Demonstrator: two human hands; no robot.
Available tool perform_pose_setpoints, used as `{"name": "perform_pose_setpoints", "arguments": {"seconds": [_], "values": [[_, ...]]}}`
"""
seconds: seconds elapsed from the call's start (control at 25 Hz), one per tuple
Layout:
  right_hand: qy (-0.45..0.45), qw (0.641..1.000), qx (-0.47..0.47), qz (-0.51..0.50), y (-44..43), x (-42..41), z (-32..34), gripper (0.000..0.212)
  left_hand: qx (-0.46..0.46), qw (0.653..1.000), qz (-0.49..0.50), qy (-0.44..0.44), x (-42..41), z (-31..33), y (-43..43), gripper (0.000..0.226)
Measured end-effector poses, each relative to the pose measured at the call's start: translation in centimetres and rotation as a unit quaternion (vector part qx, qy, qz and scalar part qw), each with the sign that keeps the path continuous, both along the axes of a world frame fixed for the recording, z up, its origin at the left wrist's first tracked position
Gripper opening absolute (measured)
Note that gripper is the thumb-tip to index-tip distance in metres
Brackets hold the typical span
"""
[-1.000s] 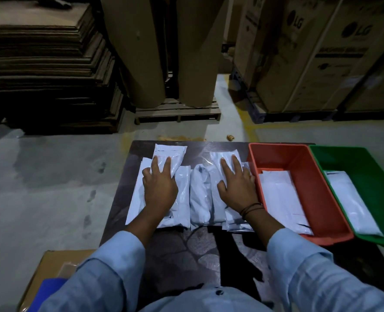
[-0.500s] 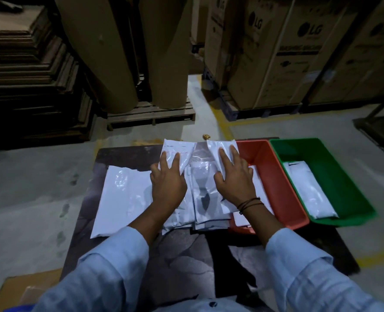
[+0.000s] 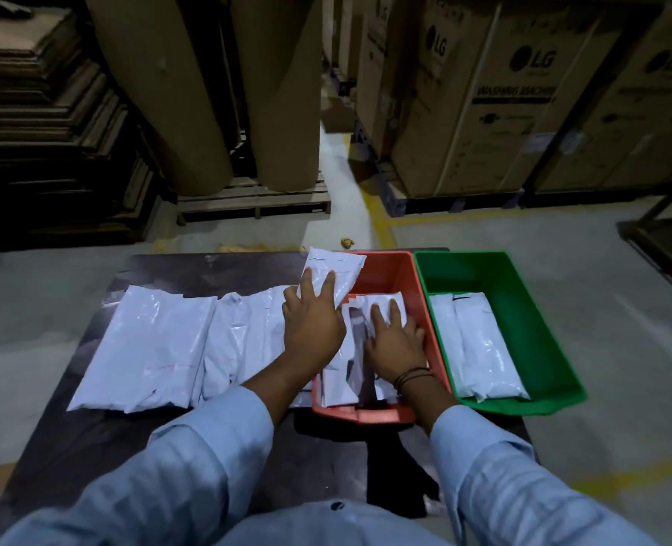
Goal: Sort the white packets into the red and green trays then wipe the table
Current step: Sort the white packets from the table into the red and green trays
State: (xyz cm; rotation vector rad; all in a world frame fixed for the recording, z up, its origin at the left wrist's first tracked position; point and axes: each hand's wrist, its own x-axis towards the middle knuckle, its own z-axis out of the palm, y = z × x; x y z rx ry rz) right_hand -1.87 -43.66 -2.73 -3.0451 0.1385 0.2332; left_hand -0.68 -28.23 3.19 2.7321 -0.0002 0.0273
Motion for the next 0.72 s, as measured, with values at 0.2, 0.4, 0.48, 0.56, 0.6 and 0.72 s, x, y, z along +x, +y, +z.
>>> {"name": "perform_pose_setpoints", "arguments": {"seconds": [0.2, 0.4, 0.48, 0.56, 0.6, 0.72], "values": [[0.03, 0.999, -0.01, 0.031, -0.2, 0.6, -1.2, 0.073, 0.018, 0.999, 0.03, 0.014, -0.3, -1.2, -3.1, 0.061], [0.055, 0.997, -0.008, 0.047, -0.8, 1.7, -3.2, 0.072, 0.006, 0.997, 0.067, 0.031, -0.2, -1.7, -3.5, 0.06], [0.066, 0.996, -0.024, 0.058, -0.8, 1.9, -4.1, 0.07, -0.007, 0.997, 0.075, 0.035, -0.3, -1.6, -3.4, 0.059], [0.081, 0.994, -0.029, 0.061, -0.9, 2.0, -4.9, 0.071, -0.014, 0.996, 0.081, 0.037, -0.4, -1.5, -3.3, 0.06], [0.088, 0.994, -0.024, 0.058, -1.0, 2.0, -4.9, 0.072, -0.017, 0.996, 0.083, 0.037, -0.5, -1.5, -3.3, 0.061], [0.118, 0.991, 0.004, 0.06, -0.9, 2.3, -4.6, 0.076, -0.021, 0.995, 0.085, 0.037, -0.8, -1.4, -3.6, 0.061]]}}
